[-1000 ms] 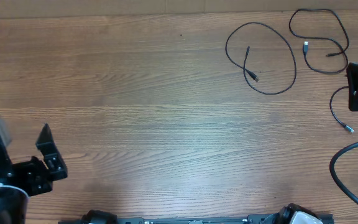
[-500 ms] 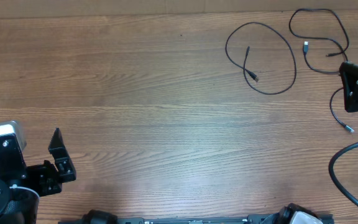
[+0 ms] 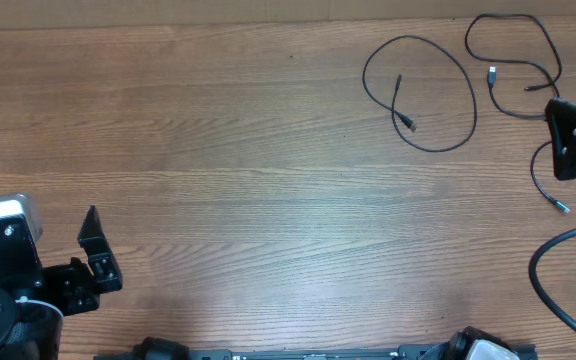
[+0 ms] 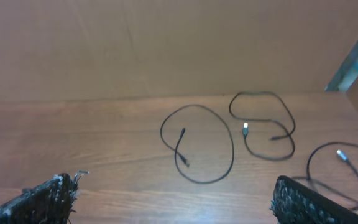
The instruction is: Untangle cables
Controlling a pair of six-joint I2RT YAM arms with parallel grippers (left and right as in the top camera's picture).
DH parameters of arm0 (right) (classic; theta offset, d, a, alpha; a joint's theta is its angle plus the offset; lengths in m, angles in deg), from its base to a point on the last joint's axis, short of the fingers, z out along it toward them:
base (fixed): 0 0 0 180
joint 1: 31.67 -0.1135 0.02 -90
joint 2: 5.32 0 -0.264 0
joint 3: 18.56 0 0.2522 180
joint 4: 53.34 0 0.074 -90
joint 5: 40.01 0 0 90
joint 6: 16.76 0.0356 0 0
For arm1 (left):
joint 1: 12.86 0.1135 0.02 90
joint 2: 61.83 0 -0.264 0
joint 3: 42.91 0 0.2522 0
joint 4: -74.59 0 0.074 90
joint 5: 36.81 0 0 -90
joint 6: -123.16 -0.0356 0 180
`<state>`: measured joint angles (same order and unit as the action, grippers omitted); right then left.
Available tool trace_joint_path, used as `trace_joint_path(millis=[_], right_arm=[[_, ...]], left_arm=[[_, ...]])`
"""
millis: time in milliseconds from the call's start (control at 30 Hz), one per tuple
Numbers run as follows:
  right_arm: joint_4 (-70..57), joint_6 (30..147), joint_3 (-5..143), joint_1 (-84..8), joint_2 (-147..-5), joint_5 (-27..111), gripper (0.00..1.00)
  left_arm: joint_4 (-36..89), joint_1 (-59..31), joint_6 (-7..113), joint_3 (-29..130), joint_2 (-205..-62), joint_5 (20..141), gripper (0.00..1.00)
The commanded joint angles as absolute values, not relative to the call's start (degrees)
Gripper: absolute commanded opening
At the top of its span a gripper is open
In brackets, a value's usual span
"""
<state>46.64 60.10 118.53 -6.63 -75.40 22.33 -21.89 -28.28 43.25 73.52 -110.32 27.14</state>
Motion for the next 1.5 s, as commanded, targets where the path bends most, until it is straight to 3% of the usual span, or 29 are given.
trace_joint_path(millis=[0,1000,1133,1233,1467], right_arm=[[47.7,59.9,118.9,-6.5,-75.5,21.8,1.0],[45.9,59.9,118.9,-6.9,-74.9,16.4,1.0],[38.4,59.9,118.9,-13.3,-72.1,18.0,1.0],[32.5,59.9,117.8,-22.9,-69.4,24.8,1.0],[22.3,67.1,103.3,-38.8,-60.7,38.8,0.99]], left_arm=[[-21.7,-28.7,42.2,73.1,-110.2,26.2,1.0],[-21.7,-28.7,42.2,73.1,-110.2,26.2,1.0],[-21.7,-28.7,42.2,73.1,-110.2,26.2,1.0],[-21.7,-28.7,42.2,73.1,-110.2,26.2,1.0],[-21.7,-28.7,42.2,73.1,-110.2,26.2,1.0]])
